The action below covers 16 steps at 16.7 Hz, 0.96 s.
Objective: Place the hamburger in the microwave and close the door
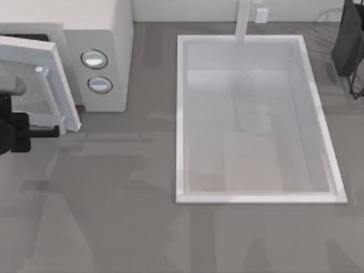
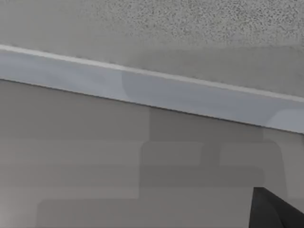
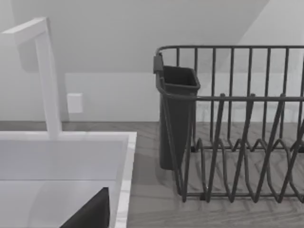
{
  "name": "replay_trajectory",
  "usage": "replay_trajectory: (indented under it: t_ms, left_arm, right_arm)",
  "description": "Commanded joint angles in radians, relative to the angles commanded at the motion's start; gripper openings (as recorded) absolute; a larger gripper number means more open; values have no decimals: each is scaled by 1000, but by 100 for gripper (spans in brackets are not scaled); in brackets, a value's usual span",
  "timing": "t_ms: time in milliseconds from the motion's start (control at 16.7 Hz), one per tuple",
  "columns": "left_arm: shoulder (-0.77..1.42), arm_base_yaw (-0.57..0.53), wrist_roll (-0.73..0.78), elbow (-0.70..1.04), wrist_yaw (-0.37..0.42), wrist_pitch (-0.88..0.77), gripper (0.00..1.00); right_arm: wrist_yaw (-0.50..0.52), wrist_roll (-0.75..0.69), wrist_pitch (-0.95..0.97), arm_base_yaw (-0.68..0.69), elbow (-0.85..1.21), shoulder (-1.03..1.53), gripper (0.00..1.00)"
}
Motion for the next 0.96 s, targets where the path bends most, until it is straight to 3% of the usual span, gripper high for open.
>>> replay_trajectory:
  t_ms: [360,720,960]
  left_arm:
    - [36,2,0,36,0,-6,0]
    - [295,-2,-2,323,-1,-23,0]
    - [363,-4,-2,395,-1,-33,0]
  right_arm:
    - [0,0,0,0,0,0,100]
    - [0,0,0,0,0,0,100]
    - [0,0,0,0,0,0,100]
